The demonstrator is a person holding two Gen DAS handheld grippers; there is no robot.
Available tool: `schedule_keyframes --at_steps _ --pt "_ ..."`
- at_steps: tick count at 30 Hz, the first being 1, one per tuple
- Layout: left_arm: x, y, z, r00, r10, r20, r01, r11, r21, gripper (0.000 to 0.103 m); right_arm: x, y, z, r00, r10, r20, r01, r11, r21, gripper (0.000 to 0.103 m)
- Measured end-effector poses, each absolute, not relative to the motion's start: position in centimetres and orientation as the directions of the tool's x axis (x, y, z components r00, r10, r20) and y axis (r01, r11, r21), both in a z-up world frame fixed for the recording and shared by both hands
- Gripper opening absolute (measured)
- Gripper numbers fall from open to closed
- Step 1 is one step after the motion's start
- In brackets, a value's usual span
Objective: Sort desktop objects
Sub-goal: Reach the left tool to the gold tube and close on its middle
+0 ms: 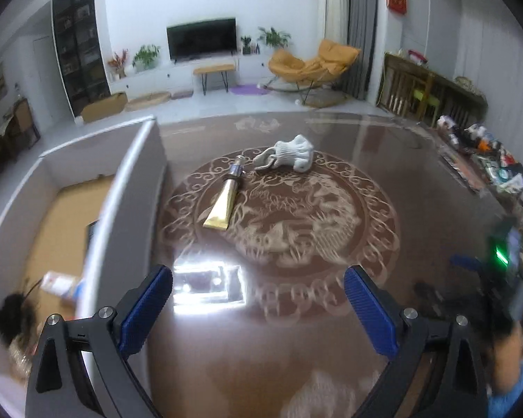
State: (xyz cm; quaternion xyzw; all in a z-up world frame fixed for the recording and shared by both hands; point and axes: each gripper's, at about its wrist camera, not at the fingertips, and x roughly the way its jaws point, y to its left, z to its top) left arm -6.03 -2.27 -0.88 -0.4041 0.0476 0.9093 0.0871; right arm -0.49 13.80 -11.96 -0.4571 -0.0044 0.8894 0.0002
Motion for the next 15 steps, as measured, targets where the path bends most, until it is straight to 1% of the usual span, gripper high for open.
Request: schedule_keyframes --at_steps 5,7,10,11,14,15 --pt "-16.5 -1.6 -4.5 -0.619 0.012 -0.785 -0.133 -0.987 0.089 0.100 -0.5 13.8 -11.9 -0.582 0.005 -0.813 0.004 -1.000 -0.009 0.103" --pt "-19.0 -1.7 -5.6 -0.615 -0.013 -0.789 -0.120 -0.987 0.110 0.098 -0.5 13.8 -11.9 -0.582 0.005 -0.813 0.004 -1.000 -0.008 0.103" --pt "-22.5 -1.7 -7.7 -0.587 0.005 -0.809 -0.146 -0.984 0.100 0.098 -0.5 13.8 -11.9 -0.582 0.004 -0.814 0.004 -1.000 -0.008 0.103" --pt "-23.4 -1.6 -8.4 -0.573 0.027 -0.819 -0.165 -0.983 0.083 0.098 -0.5 13.9 -11.9 -0.582 0.004 -0.813 0.004 -1.000 -0.008 0.103" --pt "-24.8 -1.7 -9.9 -0.548 0.051 -0.835 -0.187 -0.980 0.062 0.098 -0.4 13.8 -11.8 -0.581 0.004 -0.814 0.004 -1.000 -0.008 0.103" --pt "-25.1 -1.8 -10.3 -0.538 0.058 -0.841 -0.194 -0.979 0.057 0.102 -0.4 13.8 -11.9 -0.581 0.005 -0.814 0.004 -1.000 -0.008 0.103"
